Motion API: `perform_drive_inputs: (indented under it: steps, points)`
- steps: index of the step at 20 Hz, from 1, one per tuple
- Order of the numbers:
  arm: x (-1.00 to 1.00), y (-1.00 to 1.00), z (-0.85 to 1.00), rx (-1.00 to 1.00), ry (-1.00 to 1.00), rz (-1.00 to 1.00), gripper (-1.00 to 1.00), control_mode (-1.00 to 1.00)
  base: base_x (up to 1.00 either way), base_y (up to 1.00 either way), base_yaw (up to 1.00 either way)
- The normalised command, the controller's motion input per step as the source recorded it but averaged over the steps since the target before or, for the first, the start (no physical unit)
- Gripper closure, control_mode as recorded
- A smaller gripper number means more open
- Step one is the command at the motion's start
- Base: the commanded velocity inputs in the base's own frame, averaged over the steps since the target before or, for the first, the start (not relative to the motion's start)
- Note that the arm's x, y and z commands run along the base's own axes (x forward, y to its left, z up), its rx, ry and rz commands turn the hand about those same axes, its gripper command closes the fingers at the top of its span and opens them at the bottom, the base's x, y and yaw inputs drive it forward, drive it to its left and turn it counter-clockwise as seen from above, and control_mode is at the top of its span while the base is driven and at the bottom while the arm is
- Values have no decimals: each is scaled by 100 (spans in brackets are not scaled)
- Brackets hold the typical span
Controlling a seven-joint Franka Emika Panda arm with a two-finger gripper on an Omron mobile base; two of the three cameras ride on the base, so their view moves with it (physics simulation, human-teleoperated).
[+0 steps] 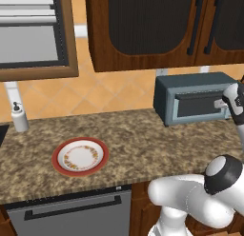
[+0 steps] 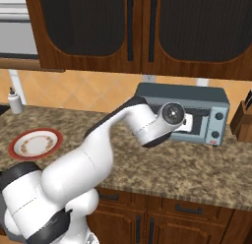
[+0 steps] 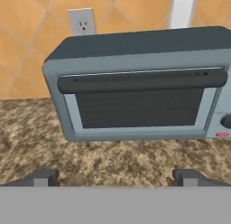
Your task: Pick up the kebab skewer and baguette bread, and place them inside the toaster oven. Close the toaster oven door and start by setting the timer.
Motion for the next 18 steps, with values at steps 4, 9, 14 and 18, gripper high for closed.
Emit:
perform_drive_inputs:
  steps: [4, 9, 14, 18]
  points:
    - [0, -42, 2, 5, 13, 1, -100, -100, 0, 0, 0]
    - [-13, -52, -7, 25, 2, 2, -100, -100, 0, 0, 0]
    - [-1, -40, -2, 28, -2, 0, -100, -100, 0, 0, 0]
    - [0, -42, -1, 28, 0, -1, -100, -100, 0, 0, 0]
